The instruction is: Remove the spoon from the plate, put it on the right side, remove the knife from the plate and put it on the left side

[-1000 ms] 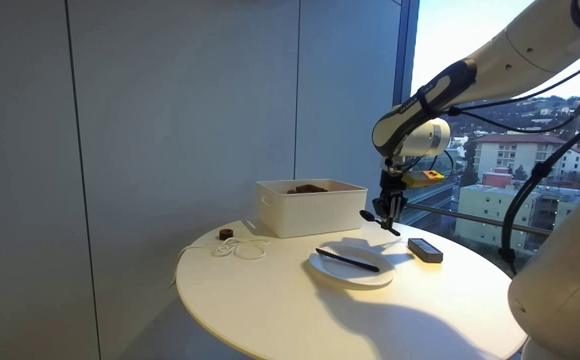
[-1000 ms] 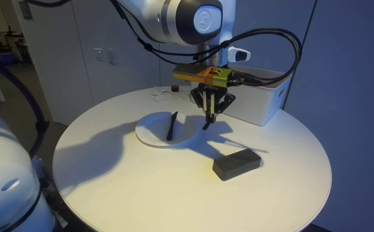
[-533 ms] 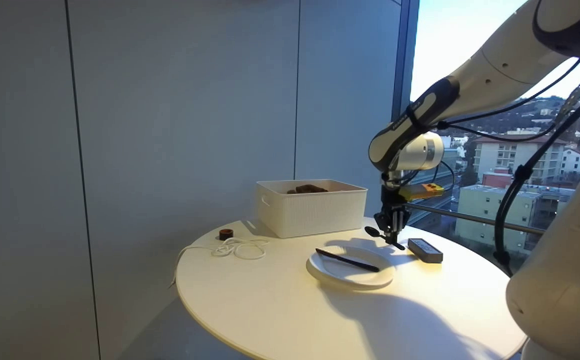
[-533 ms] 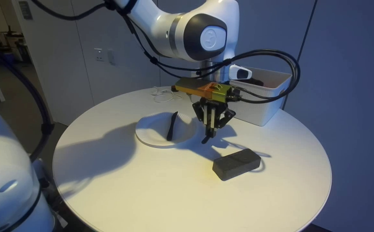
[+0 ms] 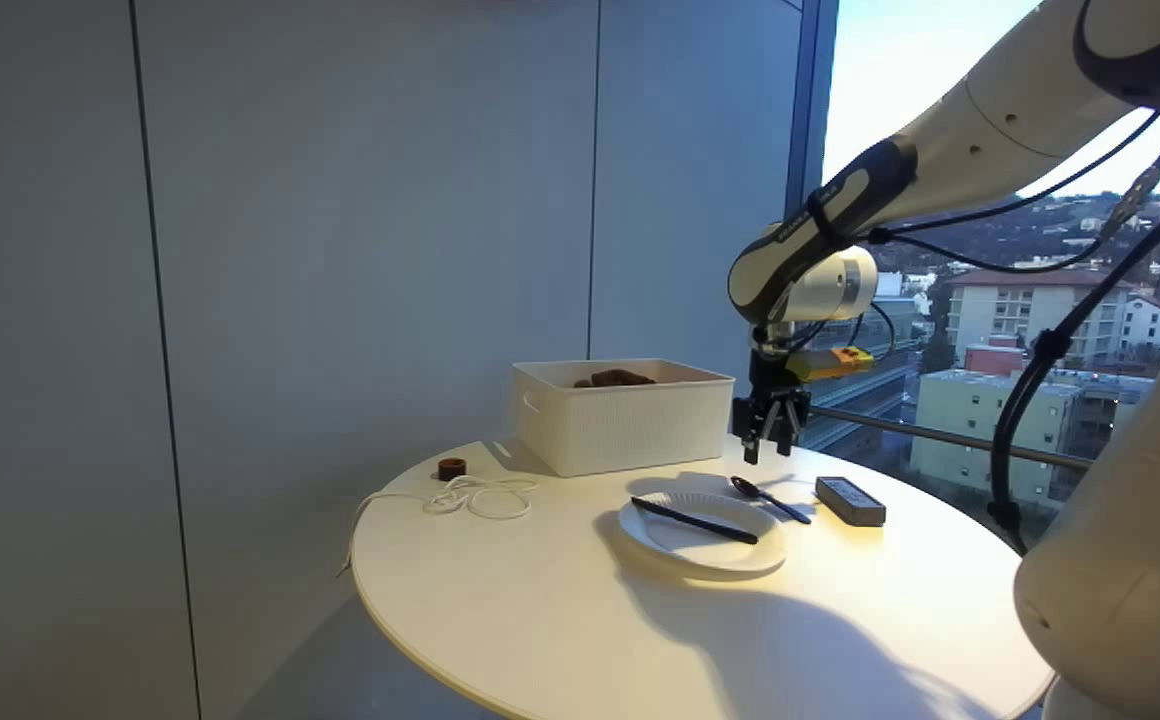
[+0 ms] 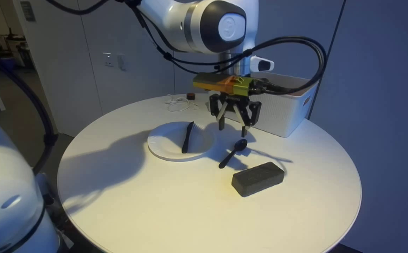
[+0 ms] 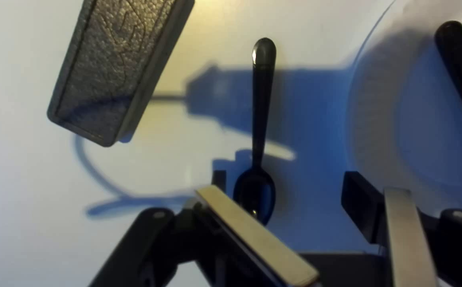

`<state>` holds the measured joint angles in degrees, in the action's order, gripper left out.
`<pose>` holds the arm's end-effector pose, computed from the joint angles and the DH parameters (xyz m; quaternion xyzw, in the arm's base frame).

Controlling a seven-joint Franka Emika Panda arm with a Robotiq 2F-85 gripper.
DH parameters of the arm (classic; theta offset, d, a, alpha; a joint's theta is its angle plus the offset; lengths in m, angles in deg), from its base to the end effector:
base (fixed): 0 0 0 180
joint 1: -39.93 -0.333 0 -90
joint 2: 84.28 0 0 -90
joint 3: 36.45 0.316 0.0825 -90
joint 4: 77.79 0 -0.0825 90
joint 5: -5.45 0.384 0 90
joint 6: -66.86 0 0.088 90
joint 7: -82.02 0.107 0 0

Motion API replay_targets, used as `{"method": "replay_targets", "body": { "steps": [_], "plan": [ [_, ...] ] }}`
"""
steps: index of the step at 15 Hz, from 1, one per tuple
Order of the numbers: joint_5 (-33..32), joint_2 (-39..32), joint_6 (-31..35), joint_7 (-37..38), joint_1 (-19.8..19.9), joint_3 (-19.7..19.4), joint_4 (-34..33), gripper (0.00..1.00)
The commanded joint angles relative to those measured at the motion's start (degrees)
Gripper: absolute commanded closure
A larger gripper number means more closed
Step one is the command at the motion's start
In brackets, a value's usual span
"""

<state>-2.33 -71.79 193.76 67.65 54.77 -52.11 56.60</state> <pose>0.4099 -0.2493 0.4236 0.9938 -0.1000 0.0276 0.0401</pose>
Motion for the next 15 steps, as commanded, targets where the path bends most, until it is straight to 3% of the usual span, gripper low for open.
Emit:
{"method": "replay_targets", "body": {
  "steps": [1,4,7,15],
  "plan": [
    [1.2,6.1,-7.0,-6.2,-3.3,1.7,-0.4,0.00],
    [1.8,6.7,-13.3,-11.0,-6.6,2.9,-1.2,0.00],
    [0.7,4.7,-15.4,-16.4,-9.0,3.2,-1.7,0.00],
    [4.0,-2.4,-5.6,-26.0,-11.6,3.8,0.7,0.00]
  ]
}}
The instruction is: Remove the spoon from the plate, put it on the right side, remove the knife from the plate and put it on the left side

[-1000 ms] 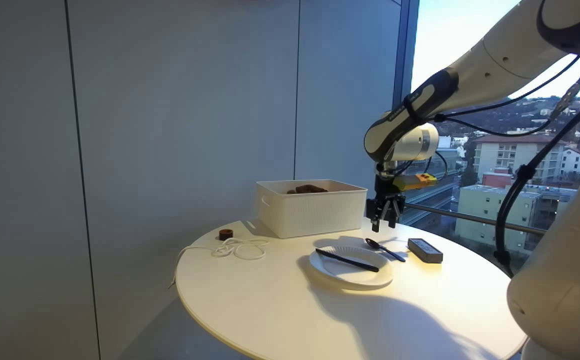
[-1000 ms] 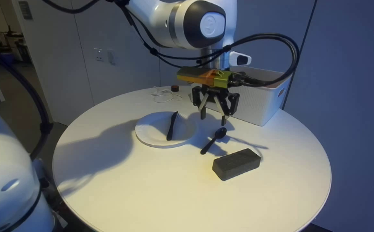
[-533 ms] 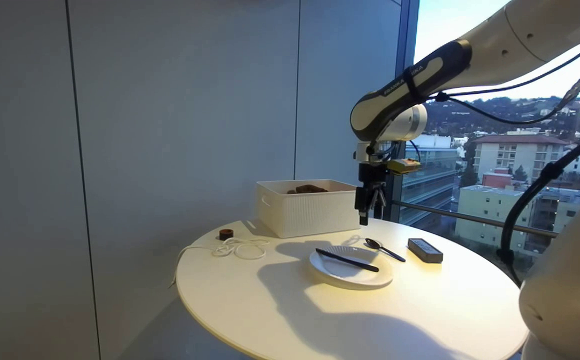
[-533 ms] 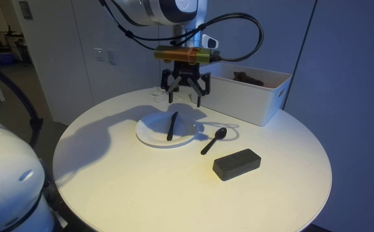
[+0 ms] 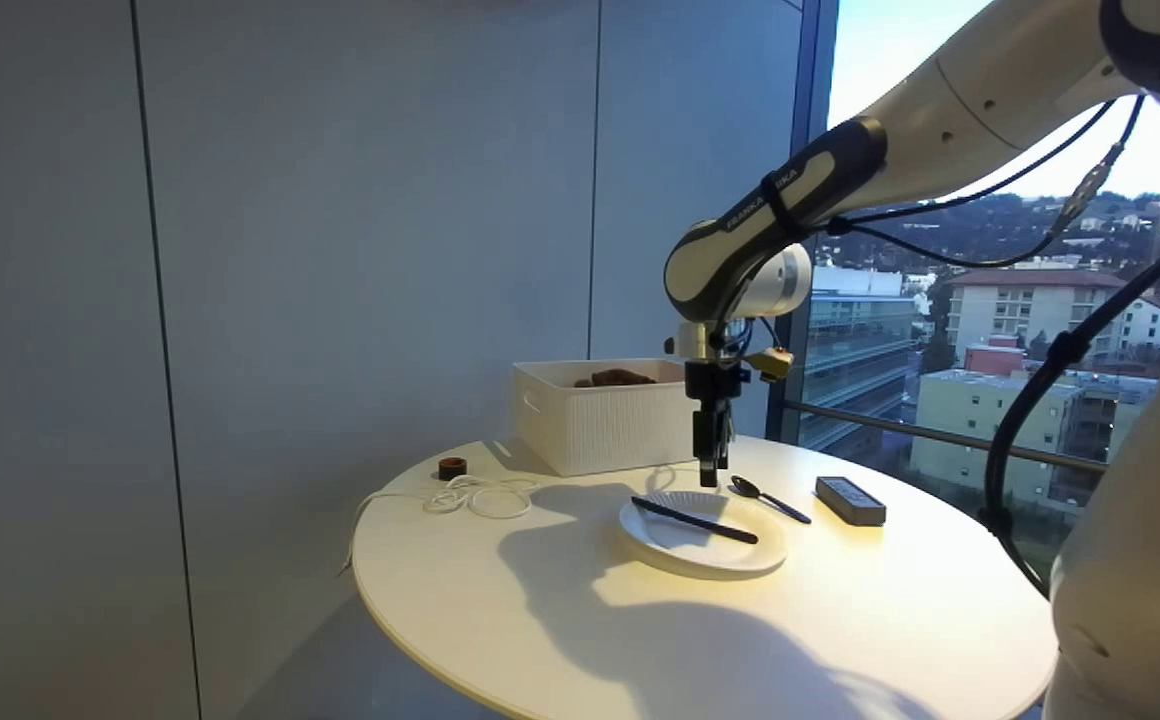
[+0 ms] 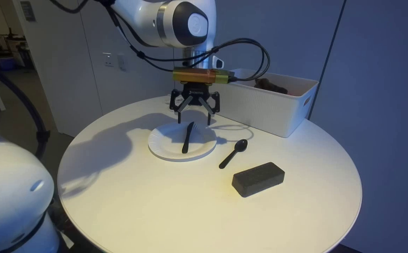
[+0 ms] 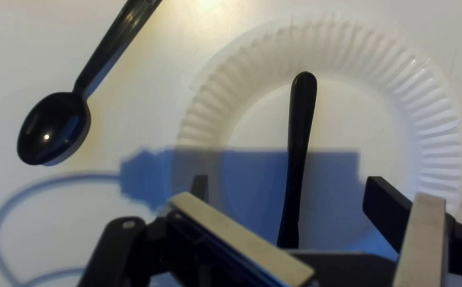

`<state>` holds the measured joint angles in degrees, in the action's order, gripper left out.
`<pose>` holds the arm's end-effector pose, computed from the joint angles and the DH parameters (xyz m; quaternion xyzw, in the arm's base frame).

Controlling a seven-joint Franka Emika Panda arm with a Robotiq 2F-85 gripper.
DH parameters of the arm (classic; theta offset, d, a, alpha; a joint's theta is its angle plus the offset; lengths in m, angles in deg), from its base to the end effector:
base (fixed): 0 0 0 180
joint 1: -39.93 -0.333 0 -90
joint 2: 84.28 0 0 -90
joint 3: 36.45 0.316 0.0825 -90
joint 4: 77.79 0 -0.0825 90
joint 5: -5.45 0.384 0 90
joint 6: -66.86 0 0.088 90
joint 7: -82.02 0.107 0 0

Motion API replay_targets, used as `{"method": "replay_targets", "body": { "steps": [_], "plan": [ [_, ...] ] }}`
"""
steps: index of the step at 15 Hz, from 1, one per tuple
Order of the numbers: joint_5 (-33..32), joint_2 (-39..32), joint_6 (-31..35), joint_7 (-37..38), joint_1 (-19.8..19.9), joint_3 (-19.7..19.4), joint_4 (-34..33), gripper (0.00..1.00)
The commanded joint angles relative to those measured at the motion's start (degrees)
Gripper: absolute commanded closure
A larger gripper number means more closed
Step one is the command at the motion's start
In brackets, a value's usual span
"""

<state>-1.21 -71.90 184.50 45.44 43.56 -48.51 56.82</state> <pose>0.4422 -0.1320 0.4085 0.9758 0.2128 -0.0496 0.0068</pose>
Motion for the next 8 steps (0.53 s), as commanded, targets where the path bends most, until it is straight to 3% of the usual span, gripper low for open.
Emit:
{"method": "replay_targets", "body": {
  "steps": [1,7,8],
  "plan": [
    [4.0,-3.2,4.7,-4.7,-0.4,0.3,0.8,0.00],
    [7.6,-8.3,9.0,-10.0,0.6,0.9,1.1,0.00],
    [7.8,-8.9,9.4,-10.6,0.8,1.0,1.1,0.14]
  ]
}}
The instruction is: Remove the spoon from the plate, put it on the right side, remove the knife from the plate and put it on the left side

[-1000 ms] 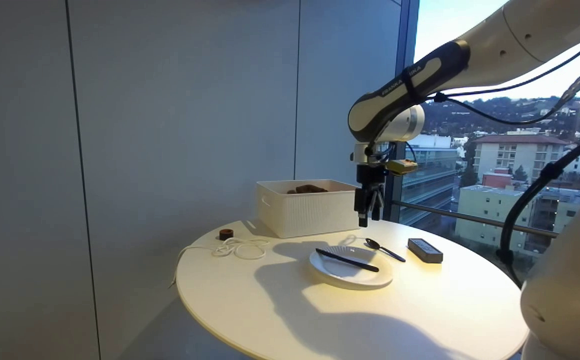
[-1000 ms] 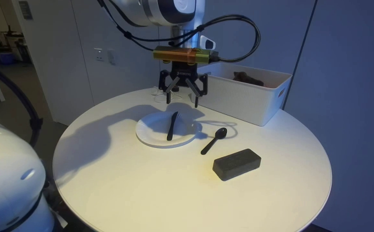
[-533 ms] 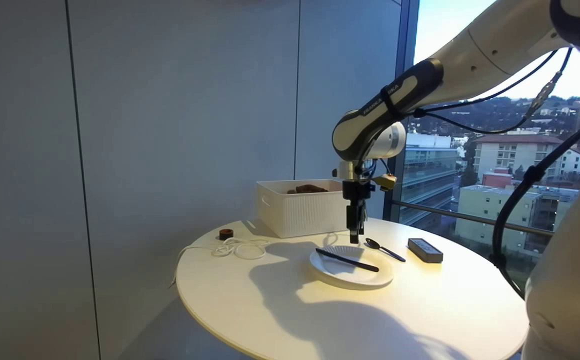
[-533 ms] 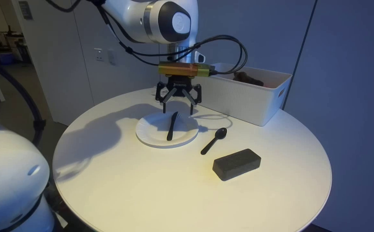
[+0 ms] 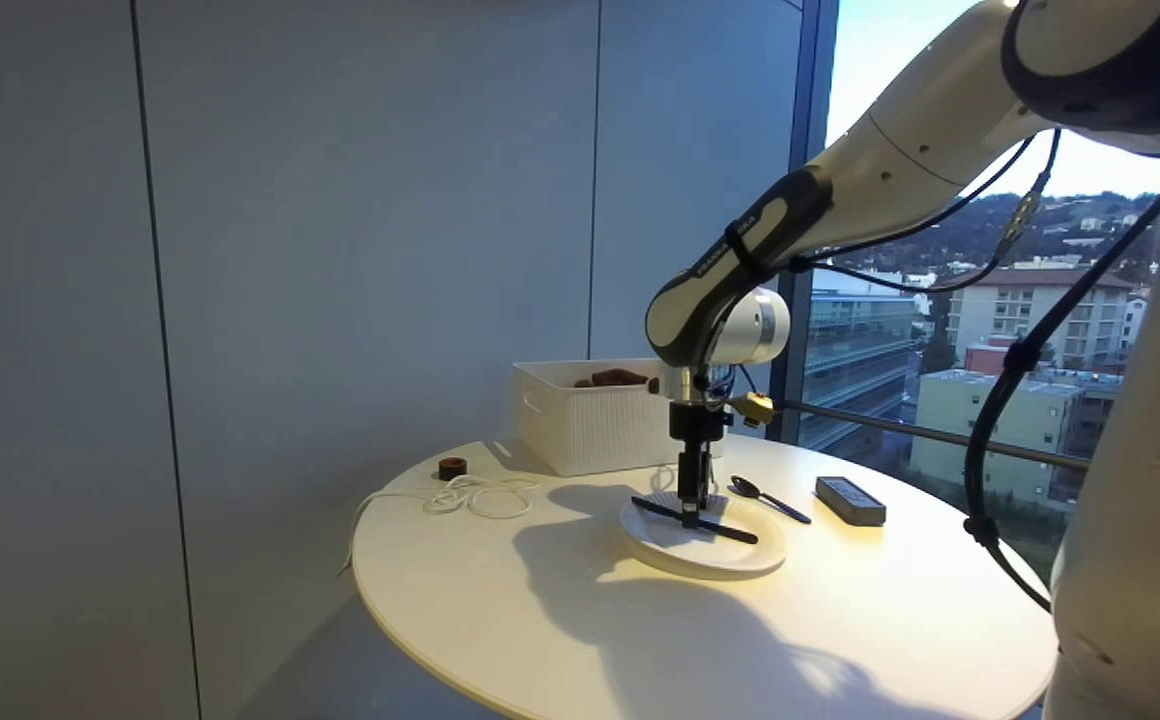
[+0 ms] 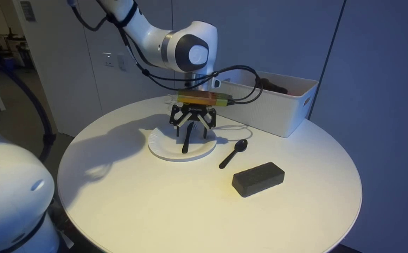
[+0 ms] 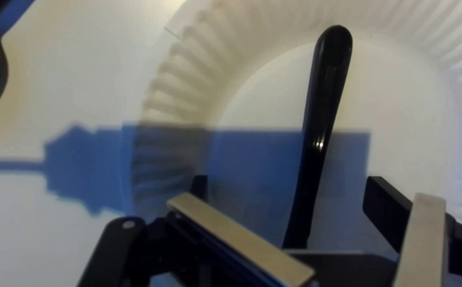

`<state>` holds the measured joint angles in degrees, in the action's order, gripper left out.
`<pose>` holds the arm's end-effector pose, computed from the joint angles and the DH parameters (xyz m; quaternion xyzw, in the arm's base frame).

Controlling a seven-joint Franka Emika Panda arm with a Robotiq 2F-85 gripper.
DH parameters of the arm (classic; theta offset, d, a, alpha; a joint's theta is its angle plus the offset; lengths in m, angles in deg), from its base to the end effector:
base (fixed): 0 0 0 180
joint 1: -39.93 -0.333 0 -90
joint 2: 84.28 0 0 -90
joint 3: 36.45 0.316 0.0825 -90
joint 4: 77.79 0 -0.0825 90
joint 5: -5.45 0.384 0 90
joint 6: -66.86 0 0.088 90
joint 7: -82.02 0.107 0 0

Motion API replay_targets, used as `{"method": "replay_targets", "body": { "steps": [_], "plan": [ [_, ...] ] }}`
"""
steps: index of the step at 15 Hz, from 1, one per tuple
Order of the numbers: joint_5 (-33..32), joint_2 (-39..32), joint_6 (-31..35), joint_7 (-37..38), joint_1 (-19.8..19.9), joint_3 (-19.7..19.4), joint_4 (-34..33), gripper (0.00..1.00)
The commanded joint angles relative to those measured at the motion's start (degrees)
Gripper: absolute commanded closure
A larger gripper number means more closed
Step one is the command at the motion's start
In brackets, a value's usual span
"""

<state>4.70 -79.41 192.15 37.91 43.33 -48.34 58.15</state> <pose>0.4589 -0.1259 0.3486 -0.9660 -0.2532 0.0428 0.0285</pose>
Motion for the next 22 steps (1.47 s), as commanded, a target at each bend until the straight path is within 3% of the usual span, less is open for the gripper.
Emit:
{"method": "replay_targets", "body": {
  "steps": [1,8,11,13,18,22],
  "plan": [
    [1.9,-1.8,1.7,-3.5,1.1,0.9,-0.3,0.26],
    [2.0,-1.8,1.6,-5.0,1.5,1.2,0.2,0.79],
    [1.5,-1.4,1.1,-4.6,1.6,1.2,0.2,0.96],
    [0.7,-0.6,-0.4,-3.5,1.6,1.4,0.1,1.00],
    [-0.4,5.3,-4.9,-0.4,1.2,2.3,1.4,0.96],
    [4.2,12.1,-10.8,6.3,-0.3,4.1,2.8,0.96]
  ]
}}
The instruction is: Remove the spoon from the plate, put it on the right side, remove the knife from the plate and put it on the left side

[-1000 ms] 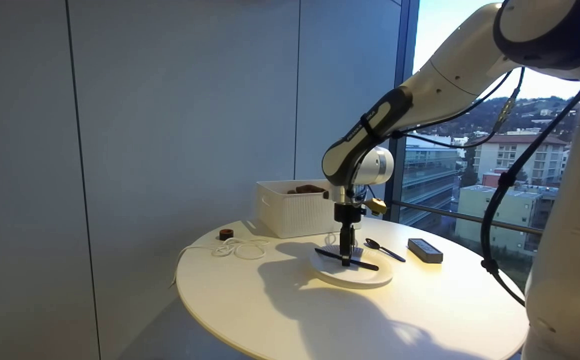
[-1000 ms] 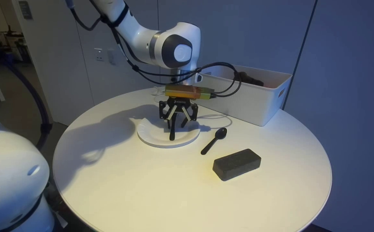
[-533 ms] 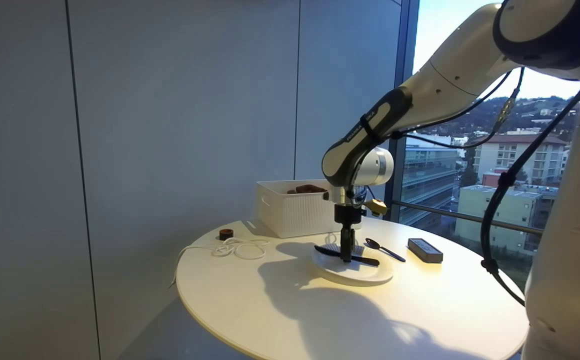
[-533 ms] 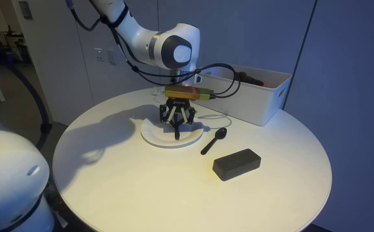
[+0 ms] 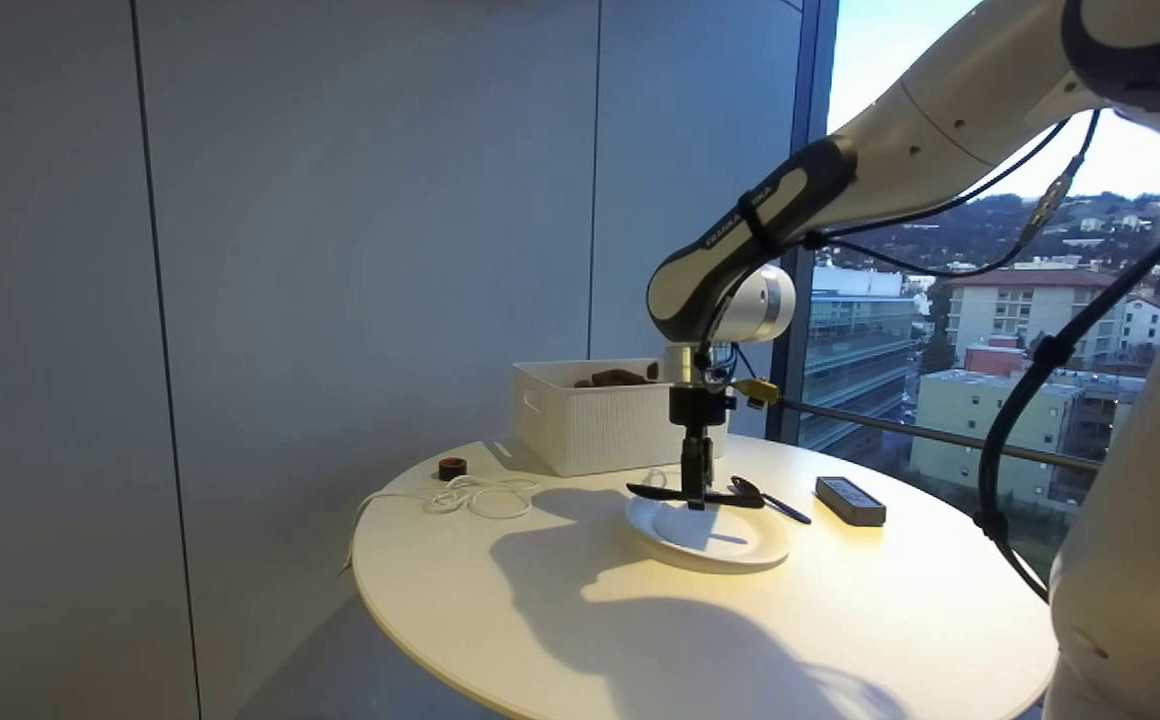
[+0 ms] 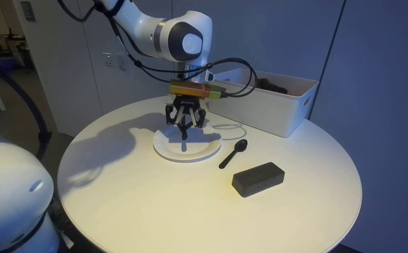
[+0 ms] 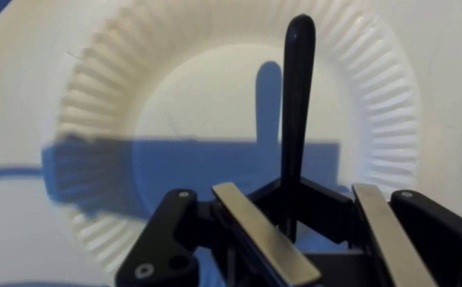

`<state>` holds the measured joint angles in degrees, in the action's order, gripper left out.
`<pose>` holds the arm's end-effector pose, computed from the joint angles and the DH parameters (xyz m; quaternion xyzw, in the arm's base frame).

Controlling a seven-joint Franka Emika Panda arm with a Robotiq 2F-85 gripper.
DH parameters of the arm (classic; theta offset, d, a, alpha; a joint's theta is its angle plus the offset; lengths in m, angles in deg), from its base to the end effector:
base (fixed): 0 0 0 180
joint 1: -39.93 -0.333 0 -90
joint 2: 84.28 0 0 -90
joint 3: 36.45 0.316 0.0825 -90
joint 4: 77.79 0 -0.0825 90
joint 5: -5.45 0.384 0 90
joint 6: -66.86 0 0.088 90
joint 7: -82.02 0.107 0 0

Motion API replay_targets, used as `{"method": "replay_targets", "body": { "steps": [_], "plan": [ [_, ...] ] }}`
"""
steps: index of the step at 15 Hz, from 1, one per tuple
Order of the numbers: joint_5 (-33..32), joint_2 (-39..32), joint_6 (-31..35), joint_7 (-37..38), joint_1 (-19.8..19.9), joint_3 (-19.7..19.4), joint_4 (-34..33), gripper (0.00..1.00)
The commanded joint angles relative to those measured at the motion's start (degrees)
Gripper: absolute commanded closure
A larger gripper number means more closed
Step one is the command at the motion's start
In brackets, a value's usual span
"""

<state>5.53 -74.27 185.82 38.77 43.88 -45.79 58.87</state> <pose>0.4444 -0.1050 0.3766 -0.9632 -0.2596 0.0532 0.0451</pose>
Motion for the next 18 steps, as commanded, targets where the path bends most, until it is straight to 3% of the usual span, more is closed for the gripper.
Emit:
{"method": "replay_targets", "body": {
  "steps": [1,3,6,9,13,15,16,17,18],
  "plan": [
    [5.5,8.5,-6.5,7.2,-1.6,2.0,2.3,0.97],
    [10.9,10.4,-8.1,12.3,-3.2,3.0,3.0,0.97],
    [16.8,12.6,-3.1,21.9,-5.6,5.5,6.4,0.97],
    [19.1,11.6,10.0,27.2,-7.2,8.2,9.5,0.99],
    [14.5,8.3,28.6,31.9,-7.5,10.8,14.3,0.99],
    [12.0,6.5,34.1,35.0,-6.9,11.3,16.2,0.98],
    [10.1,5.7,35.7,36.8,-6.4,11.5,16.7,0.92],
    [8.7,5.0,36.9,38.5,-6.1,11.6,17.2,0.72],
    [7.0,4.2,37.7,40.1,-5.7,11.6,17.5,0.67]
  ]
}}
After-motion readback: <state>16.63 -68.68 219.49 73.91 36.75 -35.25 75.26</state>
